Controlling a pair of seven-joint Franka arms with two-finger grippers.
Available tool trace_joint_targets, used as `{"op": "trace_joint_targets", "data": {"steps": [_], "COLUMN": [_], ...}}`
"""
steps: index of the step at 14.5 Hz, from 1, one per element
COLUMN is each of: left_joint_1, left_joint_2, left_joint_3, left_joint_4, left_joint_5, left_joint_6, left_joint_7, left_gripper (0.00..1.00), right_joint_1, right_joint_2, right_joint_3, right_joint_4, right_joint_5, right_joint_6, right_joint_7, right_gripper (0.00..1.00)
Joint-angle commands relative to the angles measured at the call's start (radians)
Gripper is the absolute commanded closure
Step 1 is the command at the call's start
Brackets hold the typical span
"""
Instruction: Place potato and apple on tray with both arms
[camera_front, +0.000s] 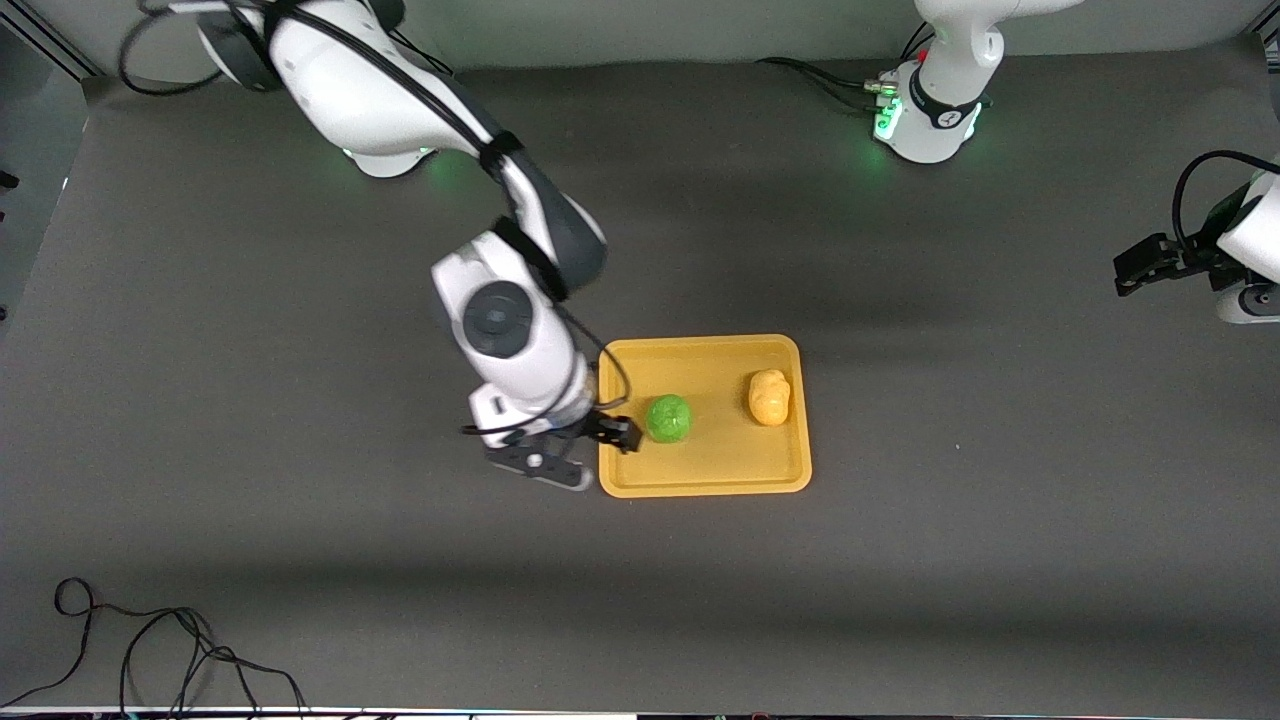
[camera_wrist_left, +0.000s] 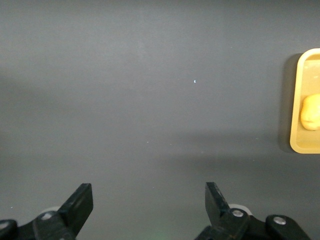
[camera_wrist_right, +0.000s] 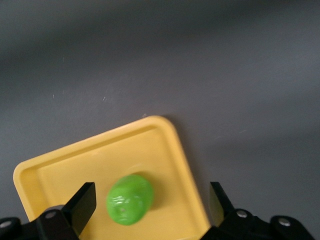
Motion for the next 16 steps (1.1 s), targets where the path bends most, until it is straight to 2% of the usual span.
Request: {"op": "trace_joint_targets", "data": {"steps": [1, 5, 8, 10, 13, 14, 16], "left_joint_1": [-0.004, -0.006, -0.006, -0.004, -0.024, -0.024, -0.027], "left_joint_2": [-0.021, -0.03, -0.029, -0.029, -0.026, -0.018, -0.007], "left_joint_3": [0.007, 0.009, 0.01, 0.01, 0.01, 0.01, 0.012], "left_joint_4": [-0.007, -0.008, -0.013, -0.015, -0.041, -0.041, -0.047], "left_joint_5": [-0.029, -0.031, -0.031, -0.038, -0.055, -0.057, -0.057], "left_joint_6": [-0.011, -0.012, 0.01, 0.017, 0.026, 0.055, 0.077], "left_joint_7": [0.041, 0.042, 0.042, 0.053, 0.057, 0.056, 0.056], "left_gripper": [0.0, 0.0, 0.0, 0.0, 0.0, 0.0, 0.0], "right_joint_1": [-0.102, -0.196, -0.192, -0.204, -0.359, -0.433, -0.626], "right_joint_2": [-0.231, -0.43, -0.507, -0.545, -0.593, -0.599, -0.642], "right_joint_3": [0.01, -0.025, -0.123, -0.167, -0.112, -0.063, 0.098], "right_joint_4": [-0.27, -0.44, -0.444, -0.439, -0.406, -0.375, -0.369], "right_joint_5": [-0.006, -0.008, -0.019, -0.031, -0.065, -0.065, -0.068], "right_joint_6": [0.012, -0.006, -0.118, -0.178, -0.297, -0.353, -0.408], "right_joint_7": [-0.159, -0.291, -0.391, -0.483, -0.635, -0.653, -0.701], "right_gripper": [0.0, 0.0, 0.0, 0.0, 0.0, 0.0, 0.0]}}
